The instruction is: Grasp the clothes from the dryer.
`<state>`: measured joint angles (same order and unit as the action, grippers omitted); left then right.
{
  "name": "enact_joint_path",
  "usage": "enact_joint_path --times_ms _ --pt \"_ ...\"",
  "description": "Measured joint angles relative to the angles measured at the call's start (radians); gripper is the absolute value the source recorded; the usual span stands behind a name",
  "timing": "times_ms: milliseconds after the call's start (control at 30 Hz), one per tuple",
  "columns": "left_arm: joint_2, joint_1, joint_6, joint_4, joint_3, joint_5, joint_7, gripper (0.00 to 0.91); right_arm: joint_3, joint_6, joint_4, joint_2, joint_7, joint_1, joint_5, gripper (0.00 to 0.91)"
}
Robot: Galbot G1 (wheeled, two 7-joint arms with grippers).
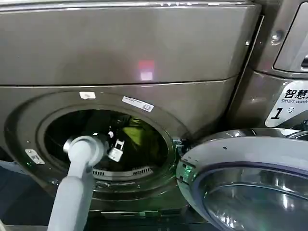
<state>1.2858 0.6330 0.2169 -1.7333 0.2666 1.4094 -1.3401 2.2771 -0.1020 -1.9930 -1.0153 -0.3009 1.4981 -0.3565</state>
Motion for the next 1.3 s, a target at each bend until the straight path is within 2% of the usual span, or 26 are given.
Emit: enact_joint_path --times_ms 333,600,933,1300 --pt "-0.111 0.002 -0.029 0.001 -0.039 -0.097 -0.008 0.907 -0.026 0.0 -0.017 -0.018 -0.001 -0.013 0.003 0.907" --pt "-0.198 -0.048 -0.037 0.024 -0.127 -0.159 -0.01 0.907 -0.039 0.0 -0.021 -0.023 -0.006 -0.011 0.003 0.907" --pt "-0.234 -0.167 -0.087 0.121 -0.3 -0.318 -0.012 0.907 -0.037 0.008 -0.012 -0.029 -0.011 0.002 0.003 0.907" --pt "-0.26 -0.225 -0.137 0.222 -0.398 -0.449 -0.013 0.907 -0.052 0.011 -0.012 -0.031 -0.012 -0.001 0.003 0.907"
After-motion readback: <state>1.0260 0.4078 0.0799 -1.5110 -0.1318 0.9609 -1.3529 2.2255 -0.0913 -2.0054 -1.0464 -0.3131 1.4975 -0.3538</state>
